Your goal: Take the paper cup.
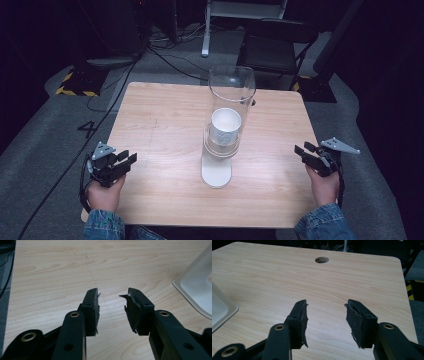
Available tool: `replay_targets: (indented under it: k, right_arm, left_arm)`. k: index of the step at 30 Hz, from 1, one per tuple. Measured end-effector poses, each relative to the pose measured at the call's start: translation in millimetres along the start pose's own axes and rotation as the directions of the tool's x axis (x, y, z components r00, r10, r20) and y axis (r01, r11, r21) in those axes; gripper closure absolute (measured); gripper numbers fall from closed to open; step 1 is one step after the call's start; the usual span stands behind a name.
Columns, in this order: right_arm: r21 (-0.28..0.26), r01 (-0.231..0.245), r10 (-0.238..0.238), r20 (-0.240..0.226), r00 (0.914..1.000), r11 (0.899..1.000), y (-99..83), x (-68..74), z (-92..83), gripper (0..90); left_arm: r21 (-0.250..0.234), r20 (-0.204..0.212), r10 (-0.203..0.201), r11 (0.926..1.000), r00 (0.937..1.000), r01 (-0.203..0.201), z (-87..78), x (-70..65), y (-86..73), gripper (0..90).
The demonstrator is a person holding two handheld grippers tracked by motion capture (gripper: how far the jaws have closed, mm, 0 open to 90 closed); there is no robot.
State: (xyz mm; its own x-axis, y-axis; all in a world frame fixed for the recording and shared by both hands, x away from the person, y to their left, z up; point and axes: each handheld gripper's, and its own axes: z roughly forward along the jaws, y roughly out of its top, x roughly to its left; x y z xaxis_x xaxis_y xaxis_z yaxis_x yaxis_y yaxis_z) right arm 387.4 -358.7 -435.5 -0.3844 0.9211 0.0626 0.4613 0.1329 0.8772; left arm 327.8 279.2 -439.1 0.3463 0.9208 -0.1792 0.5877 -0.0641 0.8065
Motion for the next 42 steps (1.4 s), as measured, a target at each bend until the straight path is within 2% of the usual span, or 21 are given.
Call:
replay_targets:
  k: [6, 10, 12, 17, 19, 22, 24, 28, 32, 34, 35, 36, 37, 38, 42]
  right_arm:
    - [0.014, -0.026, 0.026, -0.009, 0.9996, 1.0, -0.6, -2.8, 1.4, 51.2]
    - [0.014, -0.013, 0.013, -0.007, 0.9999, 1.0, 0.9, -0.9, 2.0, 50.2]
    - [0.012, -0.02, 0.02, -0.01, 0.9998, 1.0, 1.9, 0.6, 2.4, 49.3]
    - [-0.003, -0.018, 0.018, -0.031, 0.9994, 1.0, 7.5, 7.2, 5.2, 47.9]
    - [-0.015, -0.035, 0.034, -0.051, 0.9981, 0.999, 14.1, 10.0, 8.9, 46.7]
    - [-0.031, -0.049, 0.046, -0.077, 0.9959, 0.998, 20.4, 14.6, 12.6, 45.9]
    - [-0.015, 0.013, -0.015, -0.089, 0.9959, 1.0, 25.5, 27.6, 19.4, 45.7]
    - [0.011, 0.029, -0.027, -0.13, 0.9911, 1.0, 29.0, 40.0, 25.8, 44.1]
    - [-0.002, 0.019, -0.019, -0.183, 0.9829, 1.0, 34.7, 51.7, 26.7, 43.3]
    - [-0.001, 0.02, -0.02, -0.217, 0.976, 1.0, 37.3, 59.6, 28.7, 42.4]
    - [0.001, 0.03, -0.029, -0.223, 0.9744, 1.0, 38.4, 65.3, 29.8, 41.8]
    - [0.001, 0.03, -0.029, -0.223, 0.9744, 1.0, 38.4, 65.3, 29.8, 41.8]
    - [0.006, 0.075, -0.071, -0.253, 0.9649, 0.997, 39.1, 78.7, 32.4, 41.9]
    - [0.006, 0.097, -0.091, -0.27, 0.9584, 0.995, 39.3, 84.7, 33.6, 41.9]
    - [-0.003, 0.126, -0.12, -0.314, 0.9417, 0.992, 41.4, 103.9, 33.4, 40.3]
  left_arm:
    - [-0.02, 0.0, -0.014, 0.9997, 0.9999, 0.014, -2.8, 1.4, -1.6, 60.6]
    - [-0.025, -0.003, -0.013, 0.9996, 0.9999, 0.012, -3.5, 2.5, -2.4, 57.0]
    - [-0.029, -0.007, -0.025, 0.9993, 0.9997, 0.025, -3.8, 3.6, -3.4, 54.2]
    - [-0.063, 0.018, -0.027, 0.9976, 0.9995, 0.028, -5.8, 6.5, -6.9, 50.5]
    - [-0.06, 0.02, -0.041, 0.9973, 0.9989, 0.042, -4.7, 6.8, -7.0, 50.5]
    - [-0.063, 0.022, -0.041, 0.9971, 0.9989, 0.042, -3.8, 7.1, -6.6, 50.1]
    - [-0.061, 0.02, -0.037, 0.9974, 0.9991, 0.038, -4.3, 6.3, -6.6, 49.8]
    - [-0.066, 0.021, -0.042, 0.9968, 0.9989, 0.044, -5.8, 8.6, -7.7, 49.0]
    - [-0.073, 0.03, -0.051, 0.9959, 0.9982, 0.053, -6.0, 10.0, -8.5, 47.8]
    - [-0.07, 0.032, -0.049, 0.9962, 0.9983, 0.051, -5.9, 10.0, -8.4, 47.6]
    - [-0.073, 0.032, -0.048, 0.9961, 0.9983, 0.05, -5.1, 9.4, -8.2, 47.5]
    - [-0.073, 0.032, -0.048, 0.9961, 0.9983, 0.05, -5.1, 9.4, -8.2, 47.4]
    - [-0.071, 0.035, -0.051, 0.996, 0.9981, 0.054, -4.8, 9.0, -7.9, 47.4]
    - [-0.071, 0.034, -0.05, 0.9961, 0.9982, 0.052, -4.5, 9.1, -7.9, 47.2]
    - [-0.07, 0.034, -0.049, 0.9962, 0.9982, 0.052, -4.6, 9.1, -8.3, 46.8]
